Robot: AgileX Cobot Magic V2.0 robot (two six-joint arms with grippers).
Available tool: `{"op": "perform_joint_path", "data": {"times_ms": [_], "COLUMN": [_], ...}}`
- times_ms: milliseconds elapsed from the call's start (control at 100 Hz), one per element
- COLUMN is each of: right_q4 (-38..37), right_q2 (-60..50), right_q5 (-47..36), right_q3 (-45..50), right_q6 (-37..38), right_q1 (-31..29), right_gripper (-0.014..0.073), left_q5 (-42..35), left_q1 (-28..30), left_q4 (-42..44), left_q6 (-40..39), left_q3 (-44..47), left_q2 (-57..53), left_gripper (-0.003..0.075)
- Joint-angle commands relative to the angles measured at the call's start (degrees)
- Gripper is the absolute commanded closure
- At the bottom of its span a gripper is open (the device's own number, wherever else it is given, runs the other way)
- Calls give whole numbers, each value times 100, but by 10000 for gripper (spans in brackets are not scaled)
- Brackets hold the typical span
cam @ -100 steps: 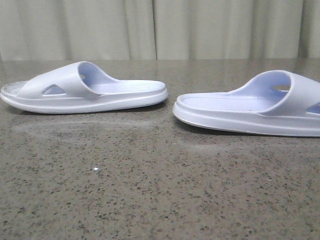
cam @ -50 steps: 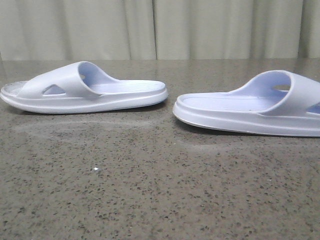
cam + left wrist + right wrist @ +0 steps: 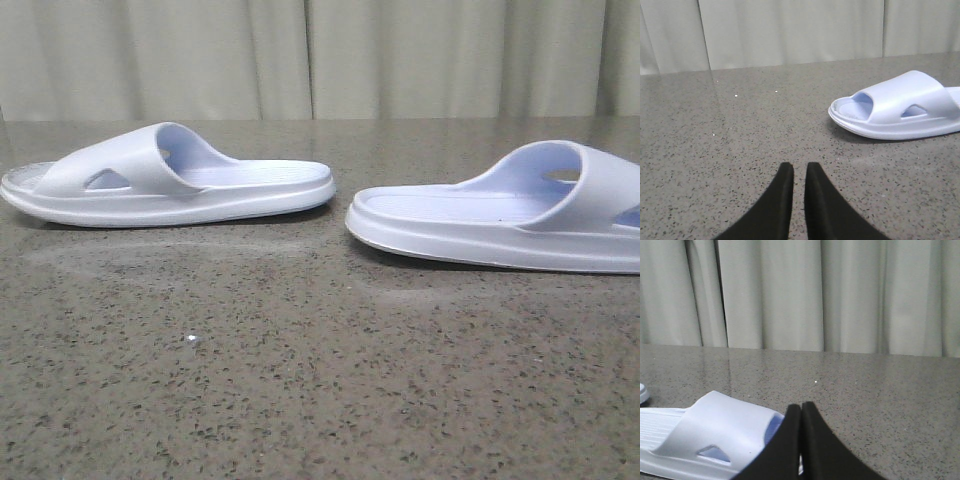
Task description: Insert blue slippers together front up
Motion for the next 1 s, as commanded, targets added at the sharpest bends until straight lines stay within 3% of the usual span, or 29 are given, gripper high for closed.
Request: {"op": "perform_joint_path", "data": {"times_ms": [0,160,330,430,730,870,990], "right_q4": [-17,-17,658,949,949,1030,1233], "right_q2": [22,22,22,22,254,734,1131], "right_q5": [-505,-649,-528,-19,2299,2884,2961], "right_q3": [120,120,14,-278,-1907,-2557,-2835], "right_q6": [-1,-1,220,244,244,244,244], "right_q1": [-27,-27,-27,-27,-27,-27,-27], "right_gripper": [701,701,701,700,700,700,700], "left_q5": [-609,-815,-975,-860,782,1391,1479], "left_q1": [-11,-11,-11,-11,-11,-11,-11], "left_q4": [-14,-345,-2228,-2874,-3331,-3319,-3377], "left_q6": [-58,-58,-58,-58,-58,-58,-58], "left_q3": [53,53,53,-89,-1379,-2052,-2413], "left_q2": [-161,-161,-161,-161,294,1239,2062], "left_gripper": [704,705,705,705,705,705,704]}}
